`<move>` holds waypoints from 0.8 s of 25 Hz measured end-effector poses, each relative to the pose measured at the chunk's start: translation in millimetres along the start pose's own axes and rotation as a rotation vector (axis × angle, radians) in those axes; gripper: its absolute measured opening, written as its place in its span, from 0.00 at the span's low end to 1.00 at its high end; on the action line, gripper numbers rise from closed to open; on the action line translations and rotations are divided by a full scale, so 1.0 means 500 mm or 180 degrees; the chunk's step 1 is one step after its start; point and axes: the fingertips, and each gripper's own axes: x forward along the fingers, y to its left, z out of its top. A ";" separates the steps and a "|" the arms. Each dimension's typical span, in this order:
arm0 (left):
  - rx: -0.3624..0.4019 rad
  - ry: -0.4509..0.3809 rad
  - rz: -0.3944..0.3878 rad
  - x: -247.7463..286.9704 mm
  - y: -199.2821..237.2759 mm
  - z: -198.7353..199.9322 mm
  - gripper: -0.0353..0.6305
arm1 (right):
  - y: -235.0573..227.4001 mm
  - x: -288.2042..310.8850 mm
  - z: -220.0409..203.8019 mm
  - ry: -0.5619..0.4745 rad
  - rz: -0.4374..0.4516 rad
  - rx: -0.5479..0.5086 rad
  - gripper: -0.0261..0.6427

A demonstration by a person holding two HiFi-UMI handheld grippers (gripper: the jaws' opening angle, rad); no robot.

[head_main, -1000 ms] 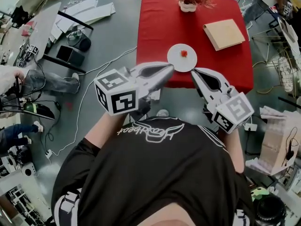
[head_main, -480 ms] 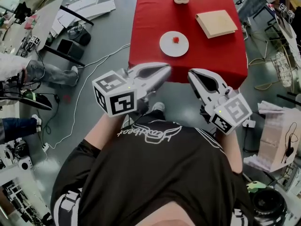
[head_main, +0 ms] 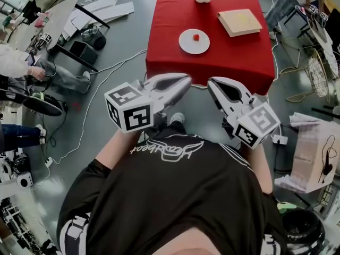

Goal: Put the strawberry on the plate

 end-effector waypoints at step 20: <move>0.0036 0.0103 0.0008 0.002 -0.017 -0.014 0.06 | 0.009 -0.012 0.001 -0.0034 -0.0046 -0.0008 0.05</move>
